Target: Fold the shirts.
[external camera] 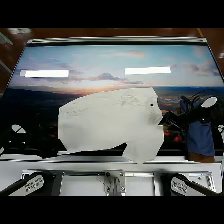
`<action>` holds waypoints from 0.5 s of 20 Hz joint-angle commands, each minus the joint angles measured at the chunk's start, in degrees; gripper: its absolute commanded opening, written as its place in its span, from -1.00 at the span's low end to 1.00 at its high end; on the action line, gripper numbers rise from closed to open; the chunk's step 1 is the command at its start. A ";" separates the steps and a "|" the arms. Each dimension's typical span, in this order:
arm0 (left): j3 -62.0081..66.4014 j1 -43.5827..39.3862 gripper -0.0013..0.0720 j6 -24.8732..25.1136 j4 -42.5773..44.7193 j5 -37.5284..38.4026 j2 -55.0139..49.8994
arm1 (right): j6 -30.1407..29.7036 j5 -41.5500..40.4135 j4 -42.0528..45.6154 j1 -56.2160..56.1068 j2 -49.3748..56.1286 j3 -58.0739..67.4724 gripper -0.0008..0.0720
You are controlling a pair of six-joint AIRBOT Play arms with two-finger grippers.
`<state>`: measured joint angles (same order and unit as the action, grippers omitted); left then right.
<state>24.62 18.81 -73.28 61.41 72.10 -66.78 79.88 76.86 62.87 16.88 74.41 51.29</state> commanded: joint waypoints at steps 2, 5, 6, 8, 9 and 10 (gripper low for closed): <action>-0.35 -3.58 0.69 -0.98 -4.24 -9.25 -3.19 | -0.07 0.83 -0.26 0.04 -0.07 -0.11 0.70; -0.35 -3.72 -0.23 -1.16 -7.08 -10.80 -3.19 | 0.00 0.85 -0.24 0.04 -0.07 -0.11 0.70; -0.35 -3.72 -0.44 -1.14 -7.08 -10.71 -3.19 | 0.00 0.87 -0.22 0.04 -0.07 -0.11 0.70; -0.35 -3.72 -0.84 -1.14 -7.06 -9.94 -3.19 | 0.35 1.07 0.81 0.04 -0.04 -0.11 0.70; -0.35 -3.72 -0.84 -1.14 -7.06 -9.66 -3.19 | 0.46 1.22 1.88 0.04 -0.04 -0.11 0.70; -0.35 -3.72 -0.84 -1.11 -7.06 -9.27 -3.17 | 0.28 1.40 2.43 0.04 -0.04 -0.31 0.70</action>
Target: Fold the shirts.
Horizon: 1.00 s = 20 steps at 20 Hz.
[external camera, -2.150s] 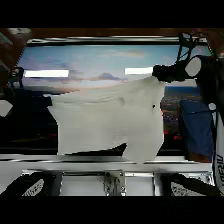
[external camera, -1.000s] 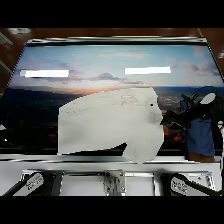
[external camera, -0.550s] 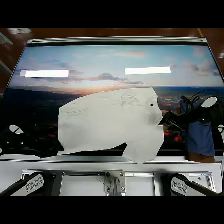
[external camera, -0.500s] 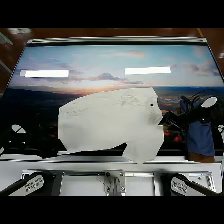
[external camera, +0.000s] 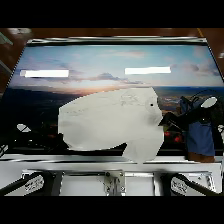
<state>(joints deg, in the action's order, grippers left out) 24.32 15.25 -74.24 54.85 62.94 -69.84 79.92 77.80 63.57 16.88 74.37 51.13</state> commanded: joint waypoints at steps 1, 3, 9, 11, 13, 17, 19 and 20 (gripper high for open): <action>-0.04 -0.15 -0.84 -0.09 -0.48 0.33 -0.11 | -0.48 0.81 1.57 0.17 0.02 -0.70 0.70; -0.04 -0.15 -0.84 0.09 -0.48 1.01 0.13 | -3.10 2.99 1.29 1.33 0.11 -2.56 0.70; -0.02 -0.15 -0.84 1.84 -0.46 1.81 3.02 | -3.21 0.39 -0.11 5.73 0.11 -10.34 0.70; -0.02 -0.15 -0.84 1.79 -0.48 2.51 3.45 | -1.25 -5.03 -0.33 5.44 0.11 -12.59 0.70; -0.02 -0.15 -0.84 1.81 -0.48 2.80 3.65 | 0.70 -8.20 -0.31 5.44 0.11 -13.92 0.70; -0.02 -0.15 -0.84 1.84 -0.48 2.67 3.65 | 1.53 -14.10 -1.99 5.44 0.11 -16.13 0.70; 0.24 -0.15 -0.84 1.81 -0.48 2.71 3.65 | 1.16 -17.05 -5.51 5.38 0.11 -17.35 0.70; 0.63 -0.15 -0.84 1.79 -0.50 2.71 3.65 | 0.83 -17.79 -6.58 5.38 0.11 -17.62 0.62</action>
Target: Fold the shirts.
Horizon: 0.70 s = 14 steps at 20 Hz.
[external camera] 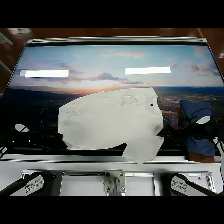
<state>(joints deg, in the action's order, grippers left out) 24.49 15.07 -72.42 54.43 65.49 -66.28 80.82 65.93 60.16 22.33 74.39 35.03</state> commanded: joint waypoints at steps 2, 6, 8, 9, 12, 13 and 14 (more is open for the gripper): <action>1.95 0.02 -0.84 -0.02 -0.09 0.13 0.17 | -0.31 -5.66 -4.55 -0.04 0.07 -1.51 -0.58; 7.91 0.02 -0.84 -0.04 -0.04 0.98 2.49 | -13.86 2.58 -15.52 -0.04 -0.79 -0.28 -0.79; 13.29 -0.07 -0.84 -0.07 -0.04 1.07 6.62 | -17.75 6.14 -19.82 -0.04 -4.33 3.02 -0.79; 16.94 -0.52 -0.84 0.42 -0.02 1.01 9.79 | -19.41 7.43 -21.62 -0.04 -7.41 6.08 -0.79; 31.04 -2.69 -0.85 1.27 0.87 -0.59 19.34 | -21.73 6.51 -25.18 -0.02 -18.43 19.76 -0.79; 36.98 -3.41 -0.85 1.27 1.07 -2.67 22.51 | -21.70 4.83 -25.18 -0.04 -22.34 25.99 -0.79; 43.12 -3.80 -0.84 1.20 0.94 -5.40 25.53 | -21.68 2.71 -25.16 -0.02 -25.79 31.85 -0.79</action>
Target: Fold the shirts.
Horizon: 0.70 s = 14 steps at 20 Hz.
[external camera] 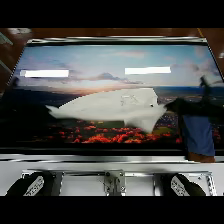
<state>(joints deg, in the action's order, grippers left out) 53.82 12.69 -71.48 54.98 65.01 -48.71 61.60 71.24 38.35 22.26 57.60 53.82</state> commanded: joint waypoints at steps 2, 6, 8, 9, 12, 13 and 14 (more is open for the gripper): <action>25.18 -1.64 -0.84 -1.62 0.02 -9.99 12.50 | -2.05 -6.99 -3.28 0.07 -15.50 24.33 -0.79; 42.49 -1.64 -0.84 -4.70 0.09 -11.85 18.10 | -0.22 -14.84 4.28 0.09 -25.33 39.91 -0.79; 45.46 -1.64 -0.85 -7.48 0.09 -8.44 19.58 | 2.82 -14.23 11.19 0.07 -28.94 43.69 -0.79; 45.94 -1.64 -0.84 -7.48 0.33 -6.19 20.20 | 5.01 -13.14 14.49 0.07 -30.47 44.50 -0.79; 46.14 -1.64 -0.85 -7.80 5.42 4.31 21.62 | 10.97 -7.48 24.22 0.07 -34.14 45.51 -0.79; 46.12 -1.64 -0.84 -8.87 7.41 8.83 21.64 | 13.00 -4.87 26.58 0.07 -34.88 45.51 -0.79; 46.12 -1.64 -0.85 -9.22 8.68 12.33 21.64 | 14.95 -1.36 28.22 0.07 -35.32 45.51 -0.79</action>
<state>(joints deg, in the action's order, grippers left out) 98.65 11.07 -78.91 59.05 66.74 -28.05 70.35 63.40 57.41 22.31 25.08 97.84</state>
